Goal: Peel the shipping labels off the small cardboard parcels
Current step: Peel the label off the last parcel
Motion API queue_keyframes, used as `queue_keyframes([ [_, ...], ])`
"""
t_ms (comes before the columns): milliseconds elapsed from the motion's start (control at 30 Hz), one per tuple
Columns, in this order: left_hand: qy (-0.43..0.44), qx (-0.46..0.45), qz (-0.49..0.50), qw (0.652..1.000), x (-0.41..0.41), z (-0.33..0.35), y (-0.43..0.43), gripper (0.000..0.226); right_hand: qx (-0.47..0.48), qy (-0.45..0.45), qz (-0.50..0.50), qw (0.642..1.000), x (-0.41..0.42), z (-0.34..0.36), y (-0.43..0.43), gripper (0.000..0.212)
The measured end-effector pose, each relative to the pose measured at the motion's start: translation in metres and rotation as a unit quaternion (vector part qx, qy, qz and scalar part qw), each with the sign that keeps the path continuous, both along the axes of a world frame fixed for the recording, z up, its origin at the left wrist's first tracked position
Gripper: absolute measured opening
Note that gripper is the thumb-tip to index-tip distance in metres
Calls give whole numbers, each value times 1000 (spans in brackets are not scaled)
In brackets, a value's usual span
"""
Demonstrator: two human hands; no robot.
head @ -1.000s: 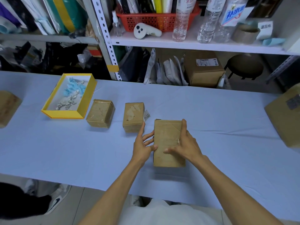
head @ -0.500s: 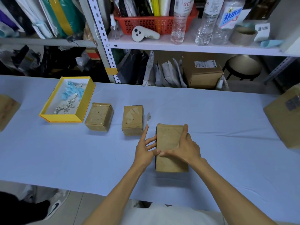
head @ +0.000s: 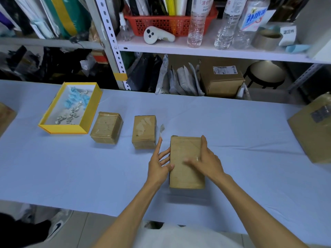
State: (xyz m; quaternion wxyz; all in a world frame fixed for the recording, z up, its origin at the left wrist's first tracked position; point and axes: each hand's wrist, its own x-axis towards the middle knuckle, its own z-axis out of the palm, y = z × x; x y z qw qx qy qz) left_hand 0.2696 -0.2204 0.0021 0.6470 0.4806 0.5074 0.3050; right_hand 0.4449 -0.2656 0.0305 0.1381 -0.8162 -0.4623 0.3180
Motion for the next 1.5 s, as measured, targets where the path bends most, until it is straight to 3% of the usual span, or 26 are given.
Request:
queue_keyframes([
  [33,0,1,0,1000,0,0,0,100,-22,5,12,1000,-1,-1,-5,135],
  [100,-1,-1,-2,1000,2,0,0,99,-32,23,18,999,-2,-5,-11,153],
  [300,10,1,-7,1000,4,-1,5,98,31,93,-9,995,12,-12,-6,102],
  [467,14,8,-6,1000,10,0,13,97,45,123,-40,991,17,-13,4,90],
  [633,11,13,0,1000,23,8,39,96,74,143,-66,985,29,-11,23,58],
  [933,16,7,-8,1000,59,14,87,90,129,145,-174,965,50,-3,64,35],
  [1500,46,15,-36,998,86,-4,126,90,116,129,-193,966,80,-25,99,40],
])
